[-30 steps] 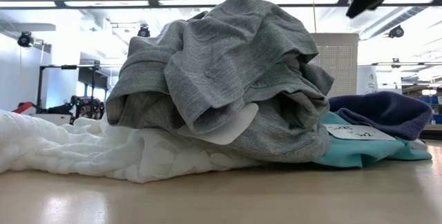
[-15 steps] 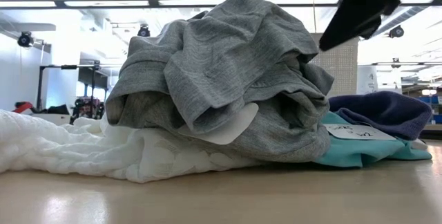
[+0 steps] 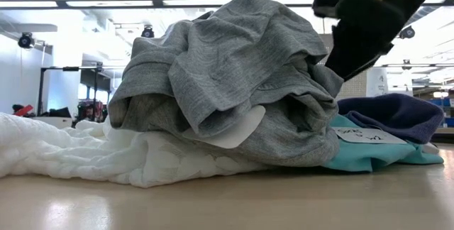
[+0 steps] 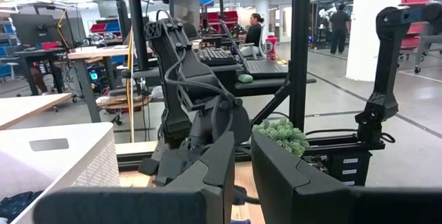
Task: Sort clothes
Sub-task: Put the gray sock in to the laundry bin
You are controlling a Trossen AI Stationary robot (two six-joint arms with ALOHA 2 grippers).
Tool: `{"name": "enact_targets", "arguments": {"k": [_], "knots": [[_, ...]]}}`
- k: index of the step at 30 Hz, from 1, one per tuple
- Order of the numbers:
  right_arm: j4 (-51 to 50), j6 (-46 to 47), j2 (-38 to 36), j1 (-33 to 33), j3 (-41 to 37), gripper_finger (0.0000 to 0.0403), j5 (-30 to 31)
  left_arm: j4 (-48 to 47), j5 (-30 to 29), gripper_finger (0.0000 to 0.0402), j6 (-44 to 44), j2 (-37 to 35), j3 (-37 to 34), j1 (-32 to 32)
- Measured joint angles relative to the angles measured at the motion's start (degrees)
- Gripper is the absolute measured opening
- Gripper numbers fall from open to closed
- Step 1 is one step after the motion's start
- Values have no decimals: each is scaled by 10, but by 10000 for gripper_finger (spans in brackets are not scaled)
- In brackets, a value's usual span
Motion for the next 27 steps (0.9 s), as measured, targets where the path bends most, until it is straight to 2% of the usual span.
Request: {"name": "enact_targets", "arguments": {"k": [4,8,11,14,16,27], "knots": [[36,-25,18,-9,0,213,0,0,0,36,0,0,0,0],[61,-55,25,-18,0,180,1,0,0,36,0,0,0,0],[64,-71,27,-20,0,123,0,0,0,36,0,0,0,0],[64,-83,27,-20,0,41,-1,0,0,36,0,0,0,0],[66,-93,25,-18,0,13,-2,0,0,36,0,0,0,0],[36,-150,-13,10,63,2,-2,-1,0,36,0,0,0,0]]}}
